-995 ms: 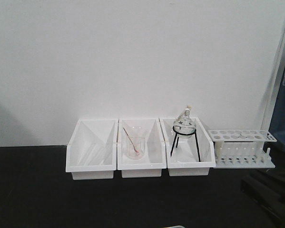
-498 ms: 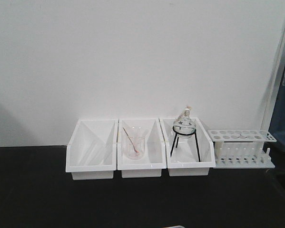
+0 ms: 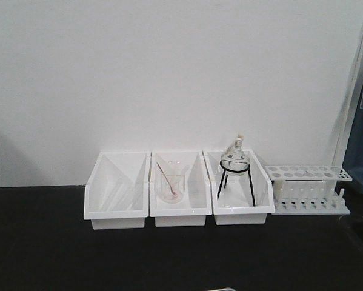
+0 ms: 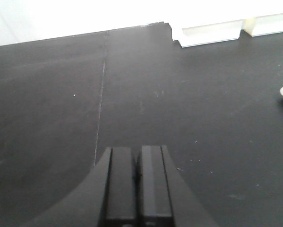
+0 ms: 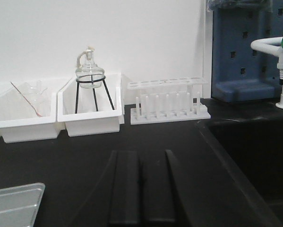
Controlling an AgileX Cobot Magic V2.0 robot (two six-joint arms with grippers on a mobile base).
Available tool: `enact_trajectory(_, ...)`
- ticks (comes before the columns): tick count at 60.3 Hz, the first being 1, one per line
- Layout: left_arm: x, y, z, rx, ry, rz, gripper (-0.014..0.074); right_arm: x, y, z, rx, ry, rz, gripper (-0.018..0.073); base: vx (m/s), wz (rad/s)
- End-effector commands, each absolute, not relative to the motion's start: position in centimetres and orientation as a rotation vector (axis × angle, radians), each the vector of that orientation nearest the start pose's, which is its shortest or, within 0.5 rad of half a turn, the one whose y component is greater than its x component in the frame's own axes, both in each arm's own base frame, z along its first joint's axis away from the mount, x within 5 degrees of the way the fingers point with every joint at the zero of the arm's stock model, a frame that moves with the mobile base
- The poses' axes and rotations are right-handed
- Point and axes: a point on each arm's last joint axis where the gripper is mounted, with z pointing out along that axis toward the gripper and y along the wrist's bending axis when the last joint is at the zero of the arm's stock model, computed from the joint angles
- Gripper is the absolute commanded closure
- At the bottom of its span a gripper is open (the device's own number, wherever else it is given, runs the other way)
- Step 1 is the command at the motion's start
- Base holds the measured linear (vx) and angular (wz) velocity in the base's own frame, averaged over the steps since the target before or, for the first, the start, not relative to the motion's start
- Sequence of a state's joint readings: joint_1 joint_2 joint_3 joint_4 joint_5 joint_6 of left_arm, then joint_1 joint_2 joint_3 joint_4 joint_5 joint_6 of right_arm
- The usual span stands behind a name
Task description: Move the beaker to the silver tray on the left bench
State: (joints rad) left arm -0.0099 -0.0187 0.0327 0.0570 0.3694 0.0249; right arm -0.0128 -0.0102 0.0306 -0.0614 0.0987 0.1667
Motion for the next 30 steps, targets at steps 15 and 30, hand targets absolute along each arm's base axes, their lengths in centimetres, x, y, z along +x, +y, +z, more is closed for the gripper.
enact_trajectory(15, 5.42, 0.06, 17.02, 0.071, 1.804, 0.056, 0.0595, 5.62, -0.13, 19.88, 0.088, 1.53, 0.056, 0.0571, 0.0, 0.0)
enact_trajectory(30, 5.42, 0.06, 17.02, 0.071, 1.804, 0.056, 0.0595, 5.62, -0.13, 19.88, 0.086, 1.53, 0.054, 0.0571, 0.0, 0.0)
